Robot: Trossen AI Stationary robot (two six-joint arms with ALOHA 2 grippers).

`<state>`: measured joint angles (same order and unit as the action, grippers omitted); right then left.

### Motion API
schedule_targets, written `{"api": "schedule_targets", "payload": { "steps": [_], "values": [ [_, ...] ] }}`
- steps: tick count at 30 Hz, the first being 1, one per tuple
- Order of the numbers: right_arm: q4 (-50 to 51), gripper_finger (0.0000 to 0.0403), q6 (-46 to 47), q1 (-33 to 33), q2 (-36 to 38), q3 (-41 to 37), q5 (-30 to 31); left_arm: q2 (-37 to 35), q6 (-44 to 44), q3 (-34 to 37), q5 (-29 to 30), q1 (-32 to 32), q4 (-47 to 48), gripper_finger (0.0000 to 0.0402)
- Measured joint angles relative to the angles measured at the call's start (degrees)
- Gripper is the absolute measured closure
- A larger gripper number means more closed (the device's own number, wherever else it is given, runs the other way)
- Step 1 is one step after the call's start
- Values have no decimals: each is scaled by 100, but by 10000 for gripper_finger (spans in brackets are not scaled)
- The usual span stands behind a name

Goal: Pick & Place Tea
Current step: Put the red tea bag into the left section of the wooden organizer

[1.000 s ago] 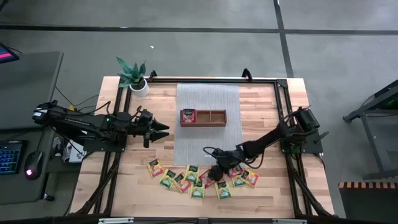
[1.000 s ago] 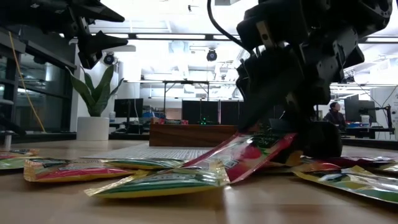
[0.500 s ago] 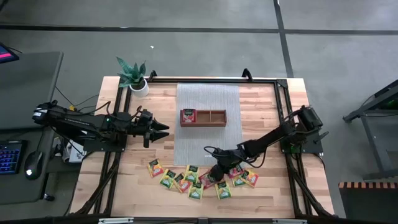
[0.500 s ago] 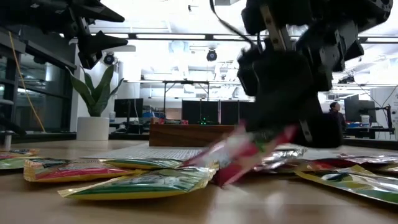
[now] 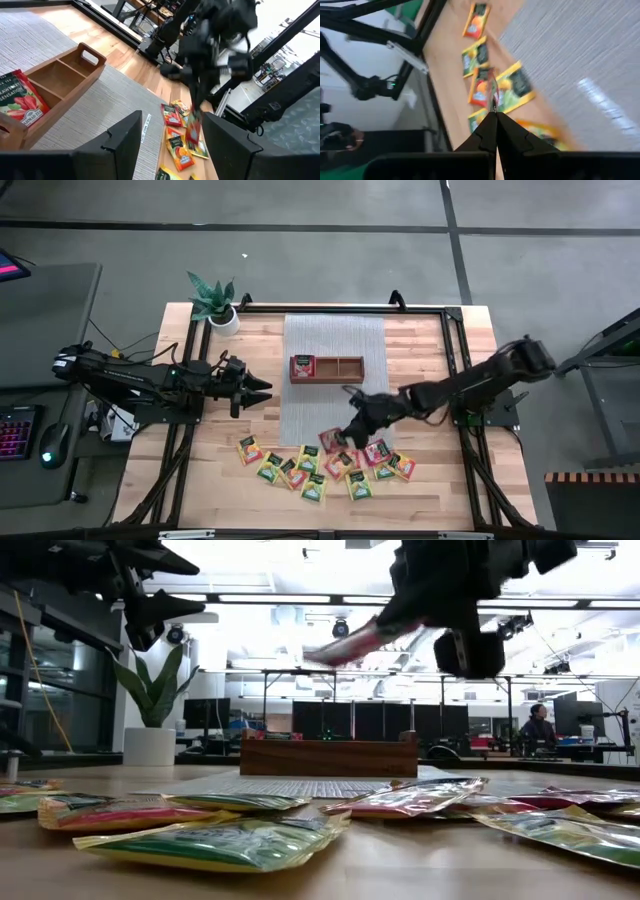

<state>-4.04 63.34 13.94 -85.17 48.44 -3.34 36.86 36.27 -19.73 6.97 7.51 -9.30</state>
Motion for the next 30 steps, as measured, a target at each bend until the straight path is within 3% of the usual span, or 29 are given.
{"api": "schedule_targets", "payload": {
  "steps": [5,12,21,30],
  "values": [
    [1946,402,-1157,-527,493,1014,-21,0,2,-2,-2,1,-3,197],
    [4562,403,-3278,-1577,237,3143,-323,0,24,-2,-1,2,-9,197],
    [6320,403,-5669,-2553,-973,5258,-627,0,26,-2,1,1,-6,197],
    [7373,403,-7099,-2790,-2598,7115,-669,-2,16,-2,19,0,54,197]
  ]
}}
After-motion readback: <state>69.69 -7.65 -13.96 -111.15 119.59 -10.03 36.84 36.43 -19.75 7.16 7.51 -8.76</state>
